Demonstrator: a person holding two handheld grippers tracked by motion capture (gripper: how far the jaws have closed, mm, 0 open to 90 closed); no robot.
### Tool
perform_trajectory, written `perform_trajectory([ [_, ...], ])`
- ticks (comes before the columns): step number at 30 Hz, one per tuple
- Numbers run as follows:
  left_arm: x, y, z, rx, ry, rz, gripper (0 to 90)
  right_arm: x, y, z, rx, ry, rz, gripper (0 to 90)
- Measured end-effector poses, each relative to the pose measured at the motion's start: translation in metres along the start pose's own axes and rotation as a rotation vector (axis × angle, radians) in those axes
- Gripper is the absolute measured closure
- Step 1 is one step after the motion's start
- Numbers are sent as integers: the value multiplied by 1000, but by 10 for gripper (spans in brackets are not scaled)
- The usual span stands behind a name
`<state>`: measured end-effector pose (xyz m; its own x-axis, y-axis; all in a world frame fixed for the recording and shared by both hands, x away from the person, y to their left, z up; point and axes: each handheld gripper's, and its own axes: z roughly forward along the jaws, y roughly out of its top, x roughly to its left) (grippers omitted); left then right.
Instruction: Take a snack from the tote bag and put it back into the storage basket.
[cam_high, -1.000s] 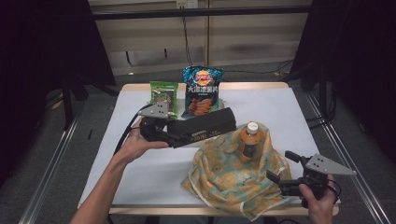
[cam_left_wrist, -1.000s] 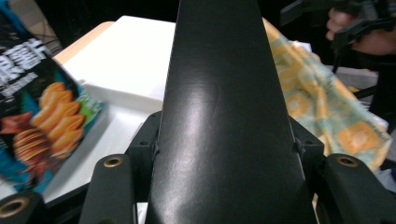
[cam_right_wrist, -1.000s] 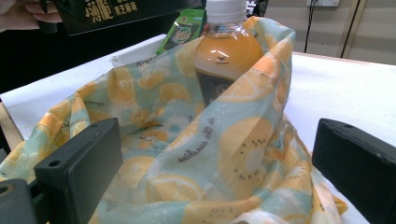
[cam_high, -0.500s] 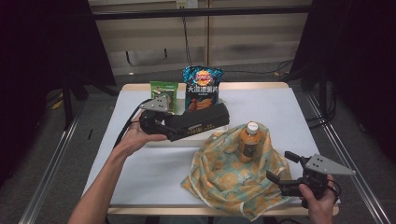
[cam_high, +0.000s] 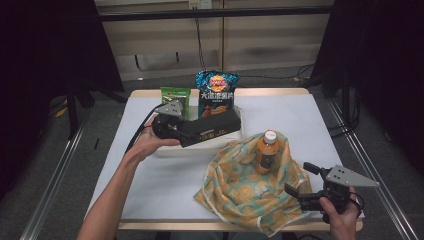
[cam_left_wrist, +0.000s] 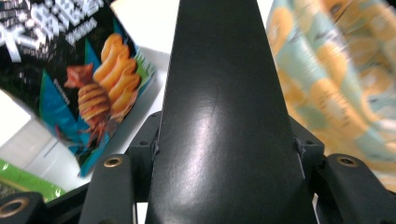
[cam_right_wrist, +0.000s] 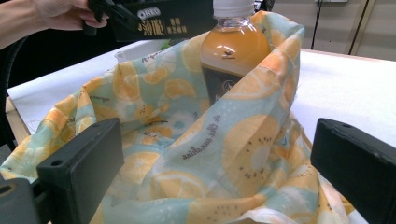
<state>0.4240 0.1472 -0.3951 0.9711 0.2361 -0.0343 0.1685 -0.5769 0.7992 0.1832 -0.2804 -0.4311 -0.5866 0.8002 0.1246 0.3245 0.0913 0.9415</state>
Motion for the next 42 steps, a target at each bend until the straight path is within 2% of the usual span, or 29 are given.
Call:
perform_trajectory([
  [7, 11, -8, 11, 10, 18, -23, 432, -1, -1, 0, 1, 2, -4, 20],
  [9, 12, -8, 14, 19, 23, -16, 432, 0, 0, -1, 2, 6, 1, 20],
  [13, 12, -10, 20, 28, 9, -12, 432, -1, -1, 0, 1, 4, -1, 20],
  [20, 11, -12, 31, 63, 14, -2, 431, -1, -1, 0, 1, 1, -2, 20],
  [26, 13, -16, 40, 99, 11, -11, 431, -1, -1, 0, 5, 0, 4, 18],
  [31, 17, -18, 44, 95, 2, -33, 431, -2, -1, 0, 3, -1, 5, 17],
  [32, 17, -18, 45, 92, 16, -38, 430, -2, -1, 0, 3, -1, 5, 17],
  [33, 18, -17, 44, 117, 22, -35, 430, -2, -1, 0, 4, 1, 4, 16],
  [34, 18, -19, 46, 83, 15, -53, 430, -2, -1, 0, 5, 1, 5, 15],
  [36, 20, -18, 45, 105, 20, -40, 430, -2, -1, 0, 8, 4, 4, 15],
  [37, 19, -19, 47, 82, 16, -58, 430, -2, -1, 1, 7, 5, 4, 15],
  [39, 21, -17, 48, 90, 17, -41, 430, -2, -1, 0, 7, 4, 3, 15],
  [40, 20, -17, 49, 89, 17, -52, 429, -2, -1, 0, 9, 7, 6, 15],
  [42, 21, -15, 52, 96, 17, -43, 429, -2, -1, 0, 12, 7, 7, 15],
])
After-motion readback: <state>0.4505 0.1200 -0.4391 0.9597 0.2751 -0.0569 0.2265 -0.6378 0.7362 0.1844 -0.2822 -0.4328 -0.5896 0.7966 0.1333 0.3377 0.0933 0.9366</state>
